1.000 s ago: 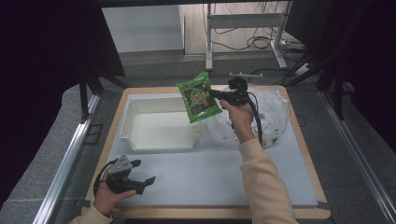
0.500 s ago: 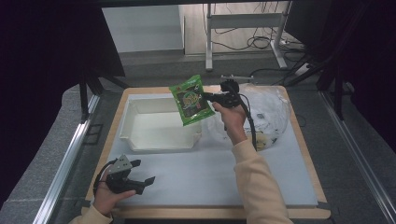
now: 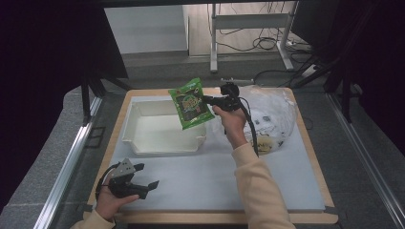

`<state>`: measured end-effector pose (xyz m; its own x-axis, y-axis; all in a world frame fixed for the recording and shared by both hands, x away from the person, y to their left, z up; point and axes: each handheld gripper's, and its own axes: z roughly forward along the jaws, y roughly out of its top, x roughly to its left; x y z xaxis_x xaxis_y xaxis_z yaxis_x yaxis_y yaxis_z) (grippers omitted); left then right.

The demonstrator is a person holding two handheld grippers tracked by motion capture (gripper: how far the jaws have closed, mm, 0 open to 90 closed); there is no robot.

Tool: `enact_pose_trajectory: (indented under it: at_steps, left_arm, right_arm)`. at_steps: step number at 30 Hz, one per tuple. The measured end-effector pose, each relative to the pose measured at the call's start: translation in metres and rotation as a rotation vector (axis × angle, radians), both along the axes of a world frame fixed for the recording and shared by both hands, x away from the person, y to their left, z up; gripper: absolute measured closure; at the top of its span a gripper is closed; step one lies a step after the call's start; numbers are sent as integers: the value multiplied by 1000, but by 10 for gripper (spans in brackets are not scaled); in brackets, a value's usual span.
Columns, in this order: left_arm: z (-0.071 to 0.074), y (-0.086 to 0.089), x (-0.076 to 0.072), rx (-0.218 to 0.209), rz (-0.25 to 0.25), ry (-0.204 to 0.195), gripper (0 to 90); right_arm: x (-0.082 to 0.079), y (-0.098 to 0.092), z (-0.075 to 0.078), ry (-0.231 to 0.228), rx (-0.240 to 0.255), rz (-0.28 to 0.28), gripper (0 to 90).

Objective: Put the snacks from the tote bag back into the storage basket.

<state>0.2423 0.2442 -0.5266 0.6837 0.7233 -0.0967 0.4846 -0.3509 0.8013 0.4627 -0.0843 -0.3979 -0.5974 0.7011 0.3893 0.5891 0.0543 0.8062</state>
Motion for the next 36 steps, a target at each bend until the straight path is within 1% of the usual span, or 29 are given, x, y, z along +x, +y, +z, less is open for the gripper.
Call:
enact_pose_trajectory:
  at_steps: [9,17,36]
  left_arm:
    - [0,0,0,-3,1,-2,104]
    - [1,1,-1,-13,3,-6,105]
    - [1,1,-1,-18,3,-4,105]
  right_arm:
    - [2,9,-8,17,-7,8,900]
    - [4,25,-16,30,-4,20,900]
    - [4,59,-31,55,-5,54,900]
